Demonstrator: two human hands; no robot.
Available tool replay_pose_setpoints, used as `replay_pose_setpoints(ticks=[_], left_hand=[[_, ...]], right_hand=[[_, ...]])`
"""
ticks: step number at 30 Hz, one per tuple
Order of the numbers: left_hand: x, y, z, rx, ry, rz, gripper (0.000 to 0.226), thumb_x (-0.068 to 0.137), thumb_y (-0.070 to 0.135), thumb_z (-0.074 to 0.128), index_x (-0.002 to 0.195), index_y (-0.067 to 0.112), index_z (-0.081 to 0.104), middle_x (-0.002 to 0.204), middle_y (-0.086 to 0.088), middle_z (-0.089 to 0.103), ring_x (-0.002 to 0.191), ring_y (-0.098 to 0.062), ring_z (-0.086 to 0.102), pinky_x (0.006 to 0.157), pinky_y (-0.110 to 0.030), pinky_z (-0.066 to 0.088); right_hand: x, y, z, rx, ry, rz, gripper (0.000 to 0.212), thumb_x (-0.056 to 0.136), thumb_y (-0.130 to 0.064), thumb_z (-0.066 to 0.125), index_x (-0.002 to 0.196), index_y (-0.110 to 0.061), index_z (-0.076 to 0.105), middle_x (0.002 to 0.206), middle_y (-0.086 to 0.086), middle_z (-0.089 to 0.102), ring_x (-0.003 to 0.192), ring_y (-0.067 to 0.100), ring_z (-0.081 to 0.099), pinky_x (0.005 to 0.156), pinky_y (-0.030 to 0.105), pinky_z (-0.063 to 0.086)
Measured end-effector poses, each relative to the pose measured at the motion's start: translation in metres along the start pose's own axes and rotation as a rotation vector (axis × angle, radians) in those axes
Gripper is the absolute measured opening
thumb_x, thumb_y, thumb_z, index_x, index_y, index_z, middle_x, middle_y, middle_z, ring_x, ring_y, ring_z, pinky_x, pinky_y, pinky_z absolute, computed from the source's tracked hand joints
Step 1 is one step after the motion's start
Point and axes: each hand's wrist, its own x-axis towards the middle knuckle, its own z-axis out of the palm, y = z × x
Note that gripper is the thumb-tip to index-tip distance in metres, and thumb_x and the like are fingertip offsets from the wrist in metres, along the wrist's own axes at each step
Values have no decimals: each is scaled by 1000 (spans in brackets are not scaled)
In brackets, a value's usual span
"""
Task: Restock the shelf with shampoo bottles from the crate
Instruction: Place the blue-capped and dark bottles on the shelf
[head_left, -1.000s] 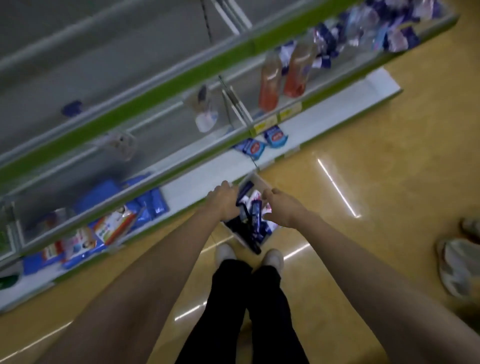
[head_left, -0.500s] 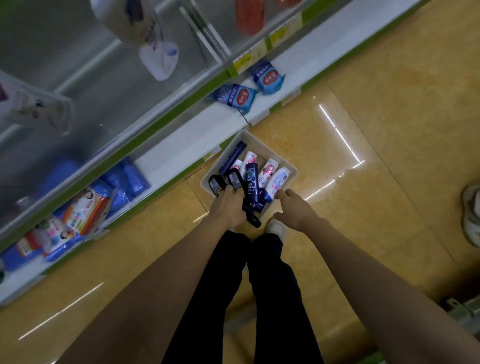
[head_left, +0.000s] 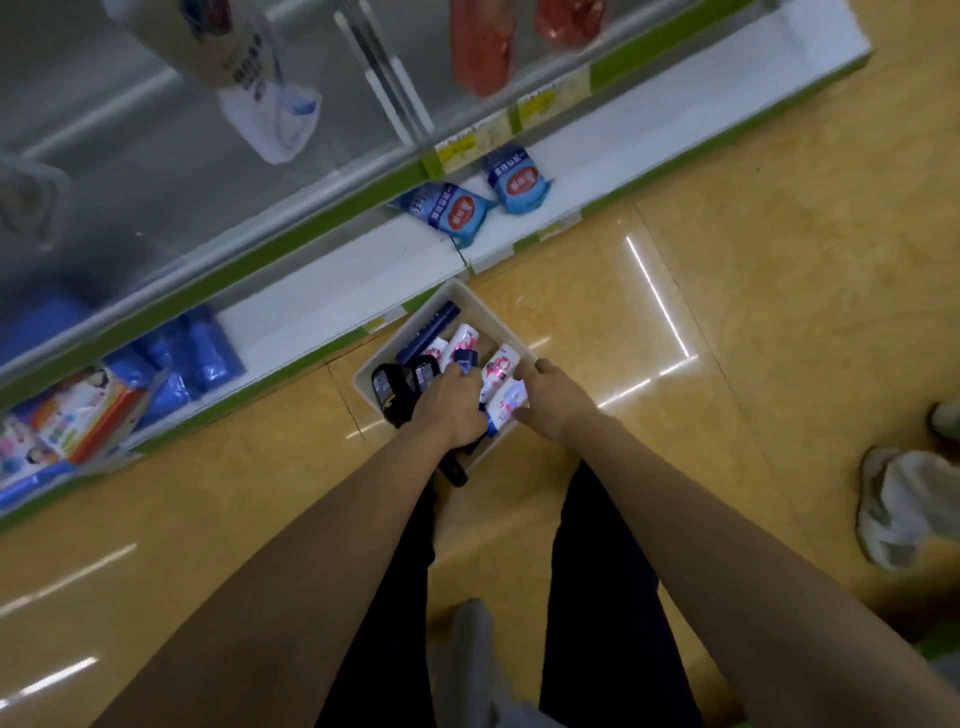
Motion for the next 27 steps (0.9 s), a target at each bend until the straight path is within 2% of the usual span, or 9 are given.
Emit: replay_pose_setpoints(ticks=[3, 8, 13, 16, 19, 22, 24, 27], left_hand=[[26, 12, 18, -148, 74, -88, 36, 88, 17, 58, 122, 7, 48, 129, -16, 44, 112, -32, 52, 89, -39, 47], [72, 14, 83, -333, 115, -197, 45, 92, 22, 54, 133, 9, 43, 136, -16, 41, 119, -34, 48, 95, -41, 43], [149, -16, 160, -439, 112, -294, 44, 93, 22, 52, 132, 5, 42, 136, -16, 42, 122, -31, 47, 98, -37, 42], [201, -42, 201, -427, 63, -312, 50, 93, 22, 53, 136, 3, 39, 137, -17, 40, 124, -32, 46, 101, -39, 41], [239, -59, 236, -389, -47, -263, 51, 89, 28, 54, 135, 7, 44, 139, -17, 44, 122, -31, 48, 101, -41, 44], [264, -72, 246, -348, -106, -185, 57, 83, 33, 64, 133, 9, 50, 135, -12, 49, 118, -27, 53, 98, -39, 47], [268, -78, 237, -358, -119, -148, 57, 79, 34, 70, 128, 9, 54, 129, -10, 55, 109, -25, 57, 93, -36, 49], [269, -85, 229, -373, -120, -108, 40, 80, 28, 70, 113, 8, 61, 110, -10, 62, 90, -21, 58, 80, -32, 50]], right_hand=[[29, 16, -8, -107, -49, -97, 51, 89, -17, 59, 134, -6, 39, 134, 17, 43, 123, 33, 45, 97, 36, 40], [89, 46, 16, -293, -157, -215, 52, 92, -18, 56, 136, -3, 36, 137, 19, 40, 124, 35, 43, 96, 37, 38], [184, 73, 80, -397, -180, -306, 42, 96, -14, 47, 137, -5, 42, 137, 17, 47, 125, 32, 45, 97, 37, 40], [246, 85, 122, -453, -143, -341, 34, 95, -9, 45, 129, -9, 51, 126, 17, 57, 113, 31, 55, 92, 38, 48], [290, 93, 156, -586, -153, -365, 35, 93, -5, 45, 128, -5, 52, 126, 19, 56, 113, 34, 55, 89, 36, 47], [322, 96, 183, -716, -220, -357, 37, 94, -18, 48, 129, -7, 51, 134, 17, 52, 121, 32, 51, 97, 37, 42], [330, 95, 190, -760, -256, -323, 38, 96, -26, 47, 129, -7, 51, 135, 16, 52, 120, 30, 52, 99, 36, 41], [332, 92, 188, -776, -241, -329, 39, 95, -27, 48, 128, -7, 52, 135, 16, 51, 121, 30, 51, 100, 36, 41]])
